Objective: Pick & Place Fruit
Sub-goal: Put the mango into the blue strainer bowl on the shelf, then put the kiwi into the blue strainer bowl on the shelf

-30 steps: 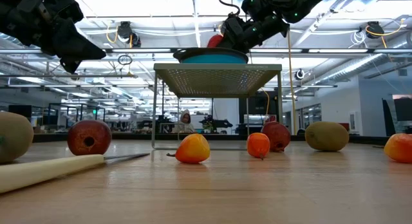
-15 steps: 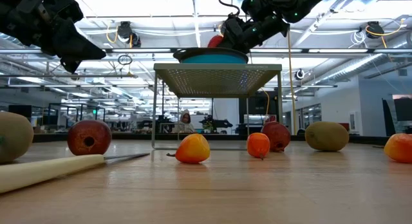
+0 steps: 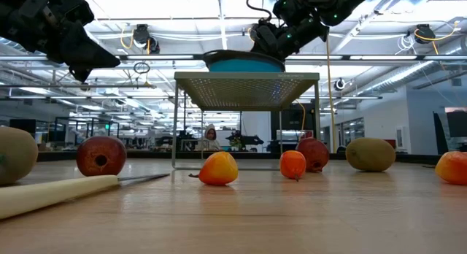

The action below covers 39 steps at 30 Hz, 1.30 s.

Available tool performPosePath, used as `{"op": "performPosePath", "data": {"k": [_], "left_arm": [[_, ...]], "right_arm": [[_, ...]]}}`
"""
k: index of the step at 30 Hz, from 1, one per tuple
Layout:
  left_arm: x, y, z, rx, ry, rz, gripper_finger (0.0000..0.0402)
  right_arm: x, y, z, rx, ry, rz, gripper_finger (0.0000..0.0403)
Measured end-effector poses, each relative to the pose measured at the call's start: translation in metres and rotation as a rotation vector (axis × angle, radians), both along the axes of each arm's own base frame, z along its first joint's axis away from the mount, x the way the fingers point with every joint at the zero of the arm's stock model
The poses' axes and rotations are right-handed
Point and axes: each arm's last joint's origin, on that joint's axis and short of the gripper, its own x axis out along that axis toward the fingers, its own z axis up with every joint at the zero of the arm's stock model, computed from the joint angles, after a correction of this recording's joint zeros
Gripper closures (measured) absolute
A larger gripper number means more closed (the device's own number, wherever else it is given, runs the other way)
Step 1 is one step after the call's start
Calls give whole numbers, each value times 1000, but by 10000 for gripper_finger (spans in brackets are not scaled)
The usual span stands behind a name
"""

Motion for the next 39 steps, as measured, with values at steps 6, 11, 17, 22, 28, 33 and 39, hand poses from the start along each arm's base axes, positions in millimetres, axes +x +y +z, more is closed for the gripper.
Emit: {"op": "performPosePath", "data": {"k": [6, 11, 17, 22, 28, 33, 39], "left_arm": [[0, 0, 0, 0, 0, 1, 385], [0, 0, 0, 0, 0, 1, 385], [0, 0, 0, 0, 0, 1, 385], [0, 0, 0, 0, 0, 1, 385], [0, 0, 0, 0, 1, 1, 385], [0, 0, 0, 11, 3, -2, 385], [0, 0, 0, 34, 6, -9, 385]], "right_arm": [[2, -1, 5, -34, -51, 2, 37], [3, -2, 8, -39, -78, 0, 37], [-4, 8, 28, -80, -137, 14, 37], [-16, 25, 53, -114, -195, 40, 37], [-37, 52, 75, -116, -192, 81, 37], [-58, 77, 85, -84, -123, 129, 38], [-80, 106, 85, -26, 13, 135, 53]]}}
